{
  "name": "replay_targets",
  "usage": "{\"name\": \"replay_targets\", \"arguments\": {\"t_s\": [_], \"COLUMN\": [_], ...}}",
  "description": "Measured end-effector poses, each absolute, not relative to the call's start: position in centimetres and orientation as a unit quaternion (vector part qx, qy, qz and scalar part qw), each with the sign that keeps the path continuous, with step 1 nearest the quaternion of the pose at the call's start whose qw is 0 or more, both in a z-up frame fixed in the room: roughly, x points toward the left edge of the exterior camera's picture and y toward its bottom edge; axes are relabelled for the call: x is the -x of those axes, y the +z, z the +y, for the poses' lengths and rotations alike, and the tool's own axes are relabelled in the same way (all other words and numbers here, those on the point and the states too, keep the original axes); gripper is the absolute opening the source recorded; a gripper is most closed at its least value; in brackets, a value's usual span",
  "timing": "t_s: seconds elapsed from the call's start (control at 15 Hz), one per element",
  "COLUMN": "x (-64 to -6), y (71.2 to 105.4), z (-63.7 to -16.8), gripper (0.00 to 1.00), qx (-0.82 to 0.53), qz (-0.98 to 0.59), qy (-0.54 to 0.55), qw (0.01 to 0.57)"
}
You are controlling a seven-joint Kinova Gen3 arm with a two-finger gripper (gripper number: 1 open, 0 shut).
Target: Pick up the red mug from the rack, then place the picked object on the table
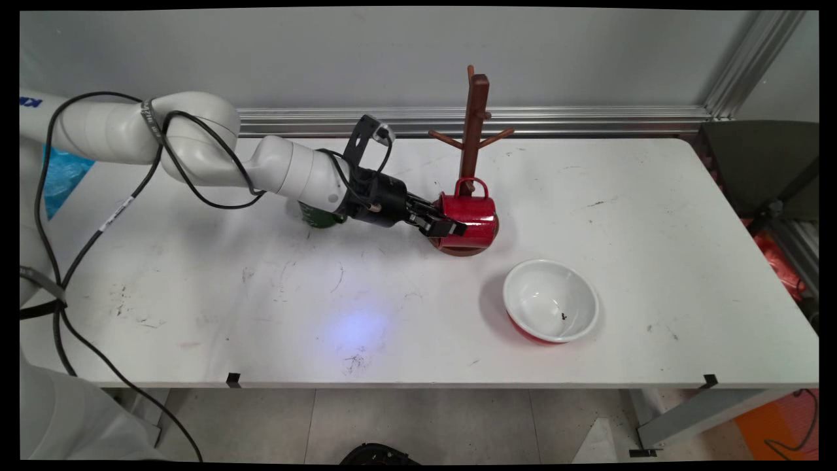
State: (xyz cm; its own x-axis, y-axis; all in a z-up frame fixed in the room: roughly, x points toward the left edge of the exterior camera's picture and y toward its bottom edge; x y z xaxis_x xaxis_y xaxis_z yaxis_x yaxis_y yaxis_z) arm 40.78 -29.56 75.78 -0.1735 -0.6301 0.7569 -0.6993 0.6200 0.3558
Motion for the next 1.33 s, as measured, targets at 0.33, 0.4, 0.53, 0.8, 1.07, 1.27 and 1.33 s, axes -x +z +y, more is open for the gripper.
{"name": "replay_targets", "arguments": {"t_s": [0.33,0.4,0.53,0.8,1.07,1.27,1.33], "x": [-40.5,-40.4,-40.3,-39.9,-39.5,-39.2,-39.1], "y": [76.5,76.6,77.0,77.9,79.0,80.1,80.4], "z": [-29.0,-28.8,-28.4,-27.6,-27.2,-27.1,-27.0], "gripper": [0.00,0.00,0.00,0.00,0.00,0.00,0.00], "qx": [-0.434,-0.434,-0.434,-0.431,-0.425,-0.418,-0.416], "qz": [-0.766,-0.766,-0.766,-0.767,-0.769,-0.770,-0.771], "qy": [0.030,0.029,0.025,0.018,0.015,0.014,0.014], "qw": [0.474,0.474,0.474,0.475,0.478,0.482,0.482]}}
